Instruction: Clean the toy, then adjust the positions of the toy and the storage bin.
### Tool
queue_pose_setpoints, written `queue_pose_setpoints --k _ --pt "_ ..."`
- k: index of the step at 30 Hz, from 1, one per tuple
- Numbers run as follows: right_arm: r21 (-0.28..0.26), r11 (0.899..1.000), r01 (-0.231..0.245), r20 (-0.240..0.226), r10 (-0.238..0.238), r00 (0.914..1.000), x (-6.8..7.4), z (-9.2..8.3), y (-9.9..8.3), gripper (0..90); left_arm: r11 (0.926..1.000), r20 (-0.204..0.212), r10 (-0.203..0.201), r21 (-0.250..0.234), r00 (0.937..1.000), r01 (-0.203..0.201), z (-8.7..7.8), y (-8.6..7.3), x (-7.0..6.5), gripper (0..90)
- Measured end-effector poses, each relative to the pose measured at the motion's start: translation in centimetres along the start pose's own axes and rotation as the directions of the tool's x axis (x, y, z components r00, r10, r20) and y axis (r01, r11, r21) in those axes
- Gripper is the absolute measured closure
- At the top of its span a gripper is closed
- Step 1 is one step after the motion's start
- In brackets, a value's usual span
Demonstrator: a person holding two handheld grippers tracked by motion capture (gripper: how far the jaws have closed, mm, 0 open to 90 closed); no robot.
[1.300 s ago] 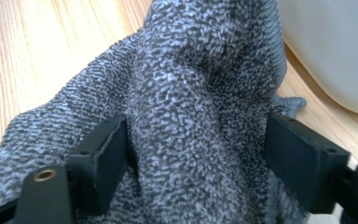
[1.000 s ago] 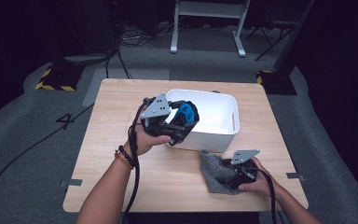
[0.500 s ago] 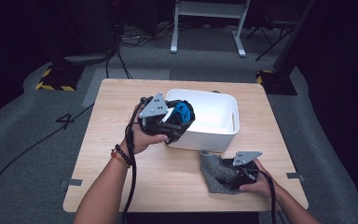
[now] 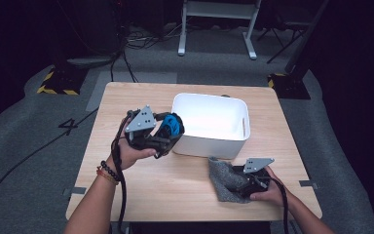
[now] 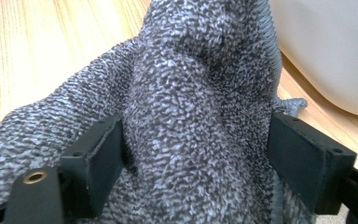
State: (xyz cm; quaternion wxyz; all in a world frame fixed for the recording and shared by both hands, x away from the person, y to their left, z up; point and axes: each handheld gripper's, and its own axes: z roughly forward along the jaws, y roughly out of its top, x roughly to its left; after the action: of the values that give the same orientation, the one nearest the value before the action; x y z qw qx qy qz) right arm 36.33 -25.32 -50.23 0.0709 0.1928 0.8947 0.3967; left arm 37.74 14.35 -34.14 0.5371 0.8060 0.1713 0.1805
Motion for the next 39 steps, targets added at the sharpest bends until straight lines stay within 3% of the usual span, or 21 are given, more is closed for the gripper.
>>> queue_pose_setpoints --k 5,9,13,17,19,23,27,29,30,32,36,37,38,39 --pt "0.001 1.0 -0.001 -0.002 0.001 1.0 0.0 0.0 0.0 19.3 0.9975 0.035 -0.015 0.07 0.9993 0.012 0.5 -2.7 -0.7 26.1" --pt "0.001 1.0 -0.002 -0.005 0.002 1.0 0.0 0.0 0.0 19.3 0.9894 0.056 -0.032 0.143 0.9979 0.023 1.7 -4.8 -1.2 26.1" --pt "0.0 1.0 -0.002 -0.005 0.002 1.0 0.0 0.0 0.0 19.3 0.9765 0.072 -0.032 0.215 0.9969 0.016 2.8 -6.2 -1.5 26.1" --pt "-0.001 1.0 -0.002 -0.005 0.002 1.0 -0.1 0.0 0.0 19.3 0.953 0.082 0.013 0.301 0.9965 -0.037 3.7 -6.8 -1.9 26.1" --pt "-0.001 1.0 -0.003 -0.005 0.003 1.0 -0.1 0.0 0.0 19.3 0.9469 0.091 0.02 0.318 0.9956 -0.048 4.1 -7.1 -2.0 26.1" --pt "0.002 1.0 -0.003 -0.004 0.003 1.0 0.0 0.0 0.0 19.3 0.9262 0.105 0.021 0.372 0.9943 -0.059 5.1 -7.7 -2.2 26.0" --pt "0.018 1.0 0.003 0.004 -0.003 1.0 0.0 0.0 0.2 18.9 0.922 0.115 0.01 0.383 0.9933 -0.054 5.4 -7.9 -2.1 25.9" --pt "0.027 1.0 0.007 0.009 -0.007 0.9999 0.0 -0.1 0.4 18.8 0.9158 0.114 0.003 0.399 0.9935 -0.048 5.6 -7.9 -2.0 25.9" --pt "0.033 0.999 0.011 0.013 -0.011 0.9999 0.0 -0.1 0.4 18.6 0.9103 0.118 -0.002 0.411 0.993 -0.047 5.8 -7.9 -2.0 25.8" --pt "0.043 0.999 0.016 0.022 -0.017 0.9996 0.0 -0.3 0.6 18.3 0.8898 0.13 -0.01 0.454 0.9915 -0.05 6.5 -8.2 -2.1 25.7" --pt "0.042 0.999 0.011 0.026 -0.012 0.9996 0.1 -0.8 0.8 19.4 0.8326 0.128 -0.046 0.553 0.9907 -0.033 8.0 -9.3 -2.1 25.3" --pt "0.04 0.999 0.011 0.024 -0.012 0.9997 0.1 -0.9 0.8 19.4 0.8214 0.126 -0.043 0.569 0.9911 -0.037 8.2 -9.4 -2.1 24.5" --pt "0.046 0.999 0.009 0.026 -0.01 0.9996 0.1 -1.0 0.8 19.1 0.8199 0.114 -0.048 0.572 0.9924 -0.026 8.4 -9.5 -2.1 21.5" --pt "0.046 0.999 0.012 0.029 -0.014 0.9995 0.1 -1.2 0.9 18.9 0.825 0.118 -0.062 0.565 0.9911 -0.016 8.5 -9.5 -2.1 16.9"
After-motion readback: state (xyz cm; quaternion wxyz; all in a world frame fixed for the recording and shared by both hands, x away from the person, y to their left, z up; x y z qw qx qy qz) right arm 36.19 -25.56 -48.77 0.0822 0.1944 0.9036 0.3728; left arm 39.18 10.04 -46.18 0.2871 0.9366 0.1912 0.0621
